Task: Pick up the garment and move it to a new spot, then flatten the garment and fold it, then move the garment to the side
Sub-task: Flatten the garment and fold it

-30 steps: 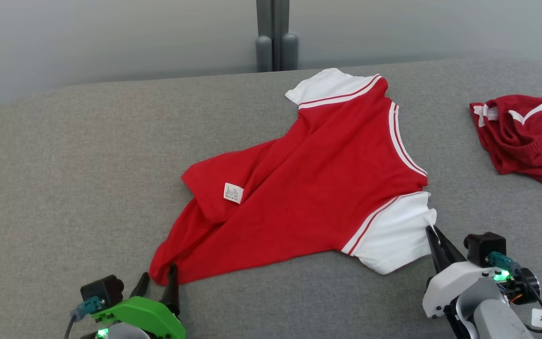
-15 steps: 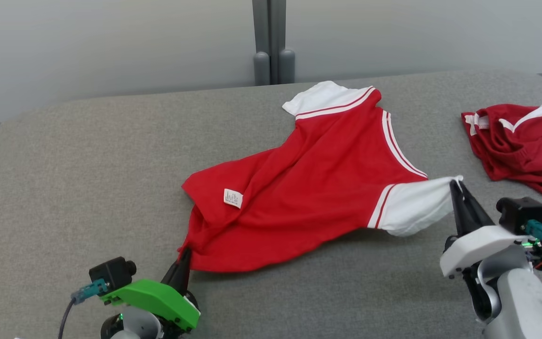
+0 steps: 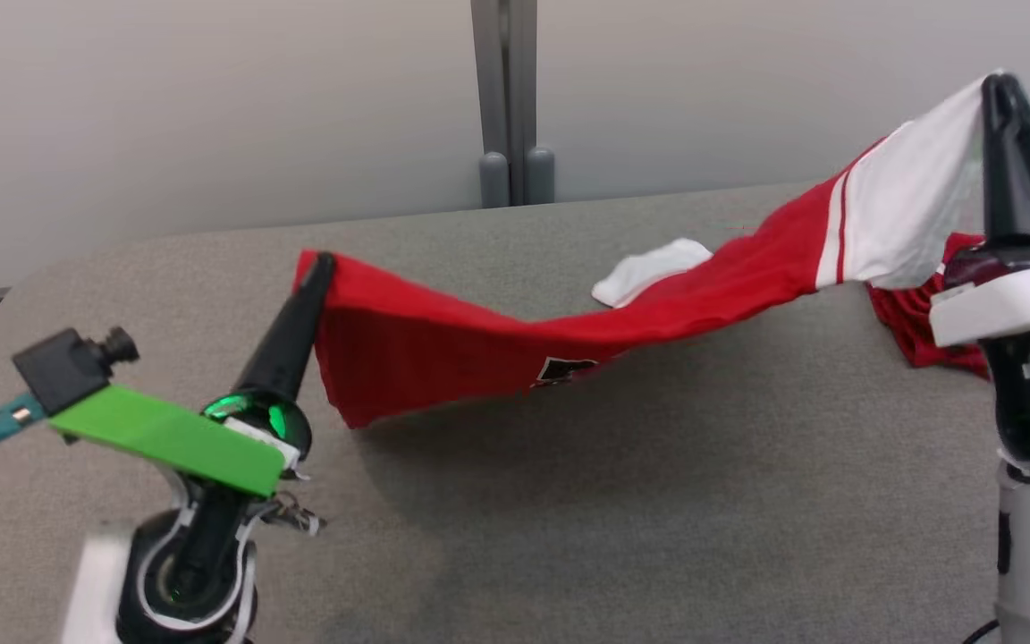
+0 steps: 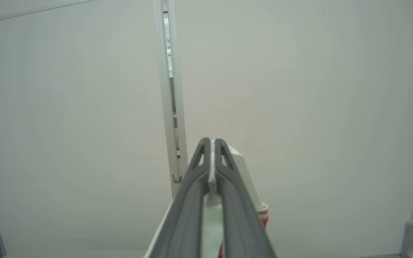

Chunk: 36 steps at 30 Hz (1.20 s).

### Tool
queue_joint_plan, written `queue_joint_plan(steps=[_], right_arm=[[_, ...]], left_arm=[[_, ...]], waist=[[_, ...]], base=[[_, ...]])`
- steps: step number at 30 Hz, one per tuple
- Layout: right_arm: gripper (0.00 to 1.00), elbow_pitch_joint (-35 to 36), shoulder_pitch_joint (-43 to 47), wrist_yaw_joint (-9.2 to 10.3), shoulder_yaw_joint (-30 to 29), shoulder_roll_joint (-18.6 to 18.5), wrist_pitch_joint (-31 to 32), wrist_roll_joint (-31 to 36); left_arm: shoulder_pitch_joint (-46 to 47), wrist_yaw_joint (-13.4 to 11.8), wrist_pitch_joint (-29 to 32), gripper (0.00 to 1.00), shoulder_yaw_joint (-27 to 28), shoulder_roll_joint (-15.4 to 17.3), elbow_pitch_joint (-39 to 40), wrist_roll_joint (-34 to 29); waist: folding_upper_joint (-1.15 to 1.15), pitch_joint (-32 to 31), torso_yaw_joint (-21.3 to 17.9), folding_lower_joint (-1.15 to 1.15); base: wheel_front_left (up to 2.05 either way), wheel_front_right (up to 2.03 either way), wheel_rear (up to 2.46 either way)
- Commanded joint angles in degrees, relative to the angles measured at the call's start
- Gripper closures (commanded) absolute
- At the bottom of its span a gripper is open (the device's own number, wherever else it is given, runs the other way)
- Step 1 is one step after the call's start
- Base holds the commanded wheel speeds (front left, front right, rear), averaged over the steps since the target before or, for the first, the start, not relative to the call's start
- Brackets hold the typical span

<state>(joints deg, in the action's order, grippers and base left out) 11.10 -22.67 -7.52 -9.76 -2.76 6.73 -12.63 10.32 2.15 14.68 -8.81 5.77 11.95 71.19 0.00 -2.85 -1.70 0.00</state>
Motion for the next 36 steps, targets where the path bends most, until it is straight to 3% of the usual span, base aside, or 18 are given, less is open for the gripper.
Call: queue_joint_plan(steps=[1,10,14,19,24,29,36], right_arm=[[1.00,2.07,-1.25,0.07,-0.23,-0.19,0.94,-0.79],[1.00,13.02,-7.62,0.07,-1.44,-0.19,7.93,-2.66],[1.00,15.25,-8.95,0.07,-1.91,-0.19,10.51,-3.03],[1.00,13.28,-10.84,0.07,-1.61,-0.30,12.37,-2.83],[1.00,3.66,-19.96,0.07,1.74,-1.06,8.82,0.55],[1.00,-11.01,-36.71,0.07,4.77,-1.13,3.03,5.79],[1.00,-30.35,-58.85,0.07,2.85,-0.34,-7.22,12.69]], left_arm=[[2.02,-1.42,0.68,1.00,0.91,-0.10,2.96,1.01],[13.70,-10.33,4.89,1.00,4.14,3.07,18.16,0.41],[17.54,-11.95,6.48,1.00,4.25,5.22,18.25,-1.63],[21.96,-12.13,7.10,1.00,3.41,6.68,13.70,-3.80],[31.04,-11.37,5.52,1.00,3.94,7.44,3.50,-6.53],[45.14,-9.11,3.12,1.00,2.09,9.21,-10.45,-12.60],[64.90,-6.09,-4.70,1.00,0.77,9.20,-29.19,-19.77]], waist=[[0.00,-0.36,-0.30,0.00],[0.00,0.21,-1.30,0.00],[0.00,1.54,-1.55,0.00],[0.00,6.21,-1.67,0.00],[0.00,13.88,-2.47,0.00],[0.00,21.87,-3.13,0.00],[0.00,29.90,-4.50,0.00]], base=[[0.00,0.00,0.00],[0.00,0.00,0.00],[0.00,0.00,0.00],[0.00,0.00,0.00],[0.00,0.00,0.00],[0.00,0.00,0.00],[0.00,0.00,0.00]])
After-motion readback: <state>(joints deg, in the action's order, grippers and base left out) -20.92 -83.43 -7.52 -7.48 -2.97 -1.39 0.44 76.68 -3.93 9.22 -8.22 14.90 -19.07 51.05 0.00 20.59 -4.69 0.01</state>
